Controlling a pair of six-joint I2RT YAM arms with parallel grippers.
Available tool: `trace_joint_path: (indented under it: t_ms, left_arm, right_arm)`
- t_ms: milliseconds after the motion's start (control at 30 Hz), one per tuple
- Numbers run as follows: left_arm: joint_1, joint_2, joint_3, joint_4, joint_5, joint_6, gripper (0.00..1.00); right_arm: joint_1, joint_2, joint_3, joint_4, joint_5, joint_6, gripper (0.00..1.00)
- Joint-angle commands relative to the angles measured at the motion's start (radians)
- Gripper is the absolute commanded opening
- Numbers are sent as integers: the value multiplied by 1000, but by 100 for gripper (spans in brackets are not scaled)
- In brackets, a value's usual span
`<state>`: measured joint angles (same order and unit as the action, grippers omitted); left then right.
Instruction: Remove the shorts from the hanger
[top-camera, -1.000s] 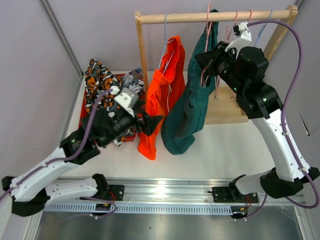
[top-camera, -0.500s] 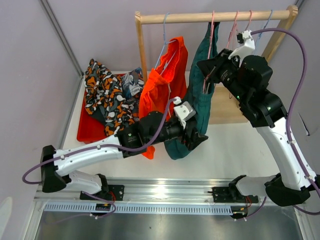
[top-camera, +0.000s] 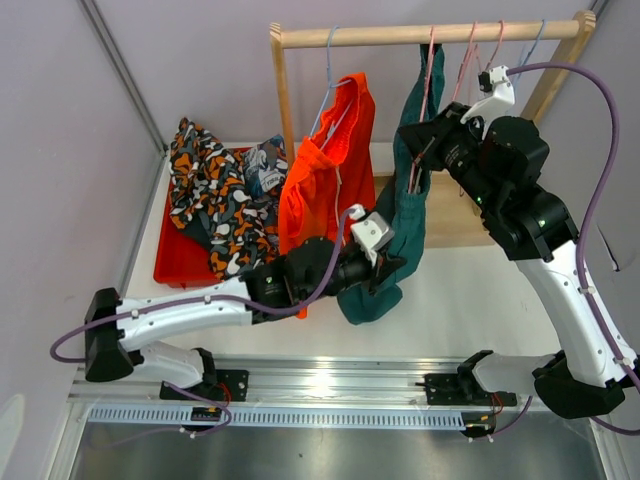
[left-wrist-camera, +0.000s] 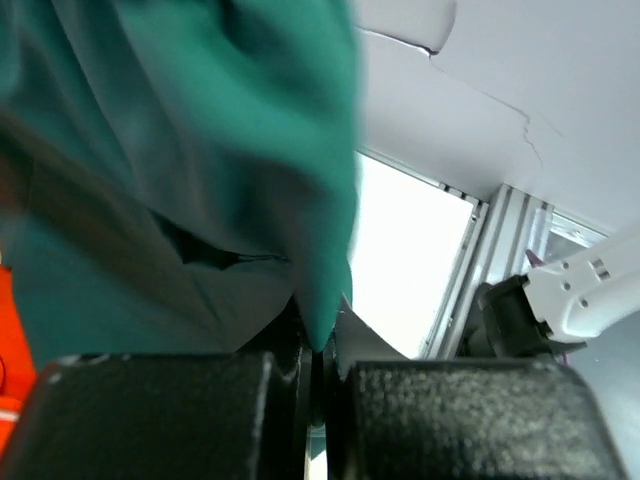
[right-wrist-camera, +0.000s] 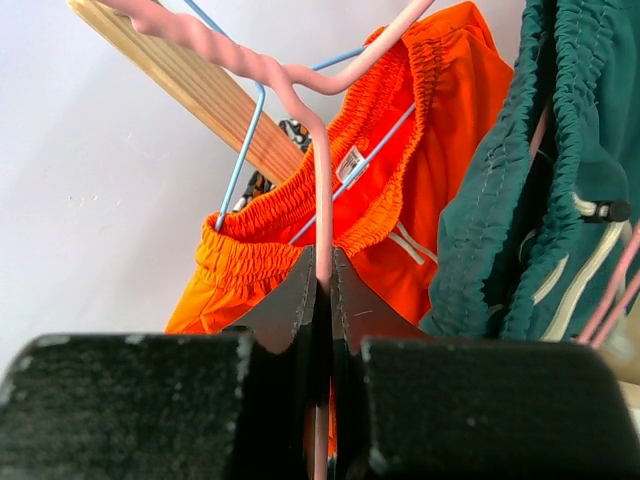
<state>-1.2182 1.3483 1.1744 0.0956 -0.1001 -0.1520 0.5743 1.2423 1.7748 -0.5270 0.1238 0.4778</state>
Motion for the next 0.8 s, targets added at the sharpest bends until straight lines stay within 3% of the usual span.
trace_joint_path:
  t_ms: [0, 200, 367, 533, 767]
  left_arm:
    - [-93, -122, -83, 33, -99, 0, 0]
    - [-327, -222, -261, 18, -259, -41, 0]
    - [-403, -203, -337, 52, -323, -115, 0]
    - [-403, -156, -285, 72, -365, -66, 0]
    - [-190, -41, -110, 16, -343, -8, 0]
  right_arm:
    - [-7, -20, 38, 113, 14, -16, 0]
    - [-34, -1, 66, 102, -3, -15, 0]
    - [-44, -1, 69, 98, -13, 2, 0]
    - [-44, -21, 66, 64, -27, 36, 0]
    - [-28, -110, 19, -69, -76, 162, 0]
